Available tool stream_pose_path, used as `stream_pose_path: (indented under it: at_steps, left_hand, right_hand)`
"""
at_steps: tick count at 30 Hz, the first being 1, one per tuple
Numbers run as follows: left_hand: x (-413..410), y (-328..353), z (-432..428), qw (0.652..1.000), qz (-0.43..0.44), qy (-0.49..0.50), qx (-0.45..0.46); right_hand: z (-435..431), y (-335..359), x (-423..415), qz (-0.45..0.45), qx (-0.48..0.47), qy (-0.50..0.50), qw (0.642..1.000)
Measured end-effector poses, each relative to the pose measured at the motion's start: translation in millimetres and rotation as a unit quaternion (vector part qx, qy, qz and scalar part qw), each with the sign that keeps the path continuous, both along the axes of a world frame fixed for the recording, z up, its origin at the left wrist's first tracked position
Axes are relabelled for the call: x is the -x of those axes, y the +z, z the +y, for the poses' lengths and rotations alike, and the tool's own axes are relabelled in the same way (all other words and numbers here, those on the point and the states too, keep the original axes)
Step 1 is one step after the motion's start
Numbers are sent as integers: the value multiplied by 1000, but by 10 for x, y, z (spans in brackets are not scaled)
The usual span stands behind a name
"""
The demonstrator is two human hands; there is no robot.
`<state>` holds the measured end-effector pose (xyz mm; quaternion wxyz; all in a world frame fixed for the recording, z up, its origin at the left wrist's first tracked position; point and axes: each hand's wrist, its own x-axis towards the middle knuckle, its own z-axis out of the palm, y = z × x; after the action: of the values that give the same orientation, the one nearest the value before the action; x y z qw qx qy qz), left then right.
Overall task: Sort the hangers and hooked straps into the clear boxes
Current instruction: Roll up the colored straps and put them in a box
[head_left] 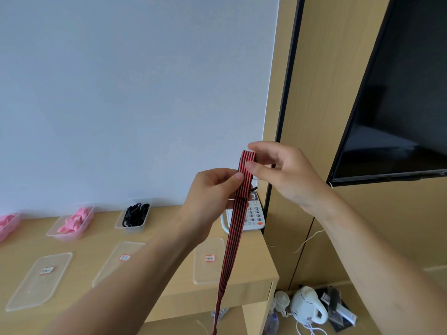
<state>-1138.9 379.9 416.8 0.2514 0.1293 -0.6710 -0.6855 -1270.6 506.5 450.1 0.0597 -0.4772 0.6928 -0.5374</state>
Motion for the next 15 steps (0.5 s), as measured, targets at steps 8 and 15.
stream_pose_path:
  at_steps: [8, 15]
  left_hand:
    - [-1, -74, -83, 997, 11, -71, -19]
    - [70, -143, -98, 1000, -3, 5, -10]
  right_hand:
    - [-45, -20, 20, 30, 55, -24, 998]
    - [-32, -81, 14, -158, 113, 81, 978]
